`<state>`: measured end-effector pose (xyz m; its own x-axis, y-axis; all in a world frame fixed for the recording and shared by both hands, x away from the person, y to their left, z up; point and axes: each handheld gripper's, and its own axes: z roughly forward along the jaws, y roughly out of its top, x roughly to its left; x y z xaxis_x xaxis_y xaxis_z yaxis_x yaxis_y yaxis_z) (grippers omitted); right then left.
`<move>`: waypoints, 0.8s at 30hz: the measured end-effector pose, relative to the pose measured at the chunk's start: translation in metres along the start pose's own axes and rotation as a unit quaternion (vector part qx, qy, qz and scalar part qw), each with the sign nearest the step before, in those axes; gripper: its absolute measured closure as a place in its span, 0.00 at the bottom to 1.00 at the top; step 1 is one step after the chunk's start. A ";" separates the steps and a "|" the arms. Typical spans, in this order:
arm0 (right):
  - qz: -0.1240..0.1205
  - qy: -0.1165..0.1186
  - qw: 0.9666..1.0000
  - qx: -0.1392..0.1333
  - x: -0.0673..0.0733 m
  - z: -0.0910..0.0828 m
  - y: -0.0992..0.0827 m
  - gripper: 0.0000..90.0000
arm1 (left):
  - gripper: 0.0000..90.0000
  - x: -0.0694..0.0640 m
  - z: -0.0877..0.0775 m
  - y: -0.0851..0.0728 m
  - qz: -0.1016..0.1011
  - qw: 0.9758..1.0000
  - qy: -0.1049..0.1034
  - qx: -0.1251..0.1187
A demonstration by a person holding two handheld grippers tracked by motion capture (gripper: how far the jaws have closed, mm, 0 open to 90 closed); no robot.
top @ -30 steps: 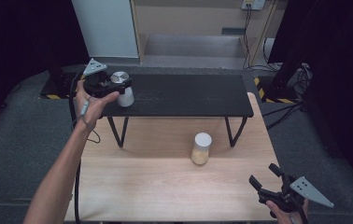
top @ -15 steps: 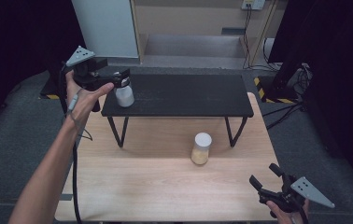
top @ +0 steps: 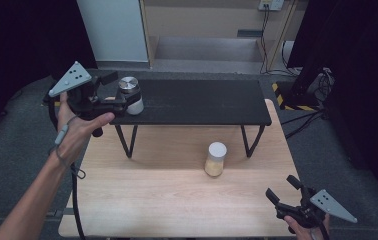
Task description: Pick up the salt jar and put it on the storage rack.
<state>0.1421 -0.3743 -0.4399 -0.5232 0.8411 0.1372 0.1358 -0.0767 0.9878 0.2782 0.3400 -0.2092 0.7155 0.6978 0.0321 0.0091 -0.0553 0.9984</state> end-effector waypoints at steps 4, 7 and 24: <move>0.001 0.000 1.000 0.000 0.000 0.000 0.000 0.07 | 0.06 -0.007 -0.013 -0.007 0.014 1.000 -0.021 -0.001; 0.002 0.001 1.000 0.000 0.000 0.000 0.000 0.07 | 0.05 -0.011 -0.021 -0.015 0.015 0.999 -0.037 -0.002; -0.001 0.005 1.000 0.005 0.003 0.003 0.000 0.07 | 0.04 -0.033 -0.039 -0.066 0.035 0.995 -0.092 -0.006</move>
<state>0.1431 -0.3699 -0.4393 -0.5318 0.8360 0.1356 0.1437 -0.0688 0.9872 0.2273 0.3484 -0.2744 0.8295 0.5503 0.0947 -0.0536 -0.0905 0.9945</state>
